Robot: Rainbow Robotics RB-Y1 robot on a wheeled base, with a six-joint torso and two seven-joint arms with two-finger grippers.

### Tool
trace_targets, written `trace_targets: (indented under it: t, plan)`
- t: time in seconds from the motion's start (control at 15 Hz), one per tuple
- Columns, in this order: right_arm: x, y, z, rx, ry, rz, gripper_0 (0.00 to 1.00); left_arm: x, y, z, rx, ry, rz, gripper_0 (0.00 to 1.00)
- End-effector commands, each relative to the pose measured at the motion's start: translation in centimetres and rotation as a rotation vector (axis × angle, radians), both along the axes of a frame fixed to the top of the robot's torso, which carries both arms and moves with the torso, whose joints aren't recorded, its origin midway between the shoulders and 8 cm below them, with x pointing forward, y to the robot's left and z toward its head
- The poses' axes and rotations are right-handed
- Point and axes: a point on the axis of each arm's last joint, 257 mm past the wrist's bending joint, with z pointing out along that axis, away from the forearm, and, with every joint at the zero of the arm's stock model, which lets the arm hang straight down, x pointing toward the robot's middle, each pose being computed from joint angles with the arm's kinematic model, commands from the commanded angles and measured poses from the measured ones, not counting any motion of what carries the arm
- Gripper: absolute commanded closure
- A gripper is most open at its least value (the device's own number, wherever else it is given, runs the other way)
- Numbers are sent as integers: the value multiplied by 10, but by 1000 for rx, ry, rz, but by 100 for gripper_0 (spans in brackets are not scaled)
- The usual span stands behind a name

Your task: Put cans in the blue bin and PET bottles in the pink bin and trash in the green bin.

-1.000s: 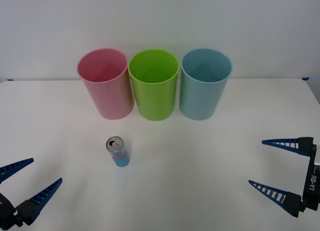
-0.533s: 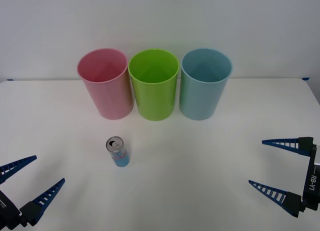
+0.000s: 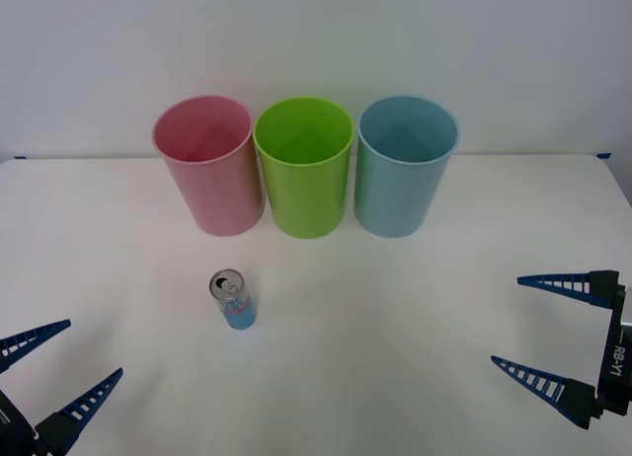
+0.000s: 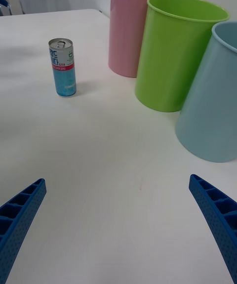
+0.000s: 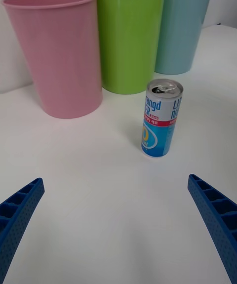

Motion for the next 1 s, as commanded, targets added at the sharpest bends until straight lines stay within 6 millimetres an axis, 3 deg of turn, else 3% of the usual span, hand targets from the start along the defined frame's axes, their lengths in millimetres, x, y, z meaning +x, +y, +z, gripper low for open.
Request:
trace_targets:
  t: [0.07, 0.27, 0.47, 0.67, 1.0]
  plan:
    - [0, 0, 0, 0, 0, 0, 0, -1, -2, -16, -37, 47, -13, 0]
    - [0, 0, 0, 0, 0, 0, 0, 10, -22, -27, -86, 56, -12, 0]
    - [0, 0, 0, 0, 0, 0, 0, 42, -43, -27, -55, -21, 24, 0]
    - [0, 0, 0, 0, 0, 0, 0, 60, -58, -41, -45, -10, 45, 0]
    - [0, 0, 0, 0, 0, 0, 0, 80, -88, -37, -74, -33, -7, 0]
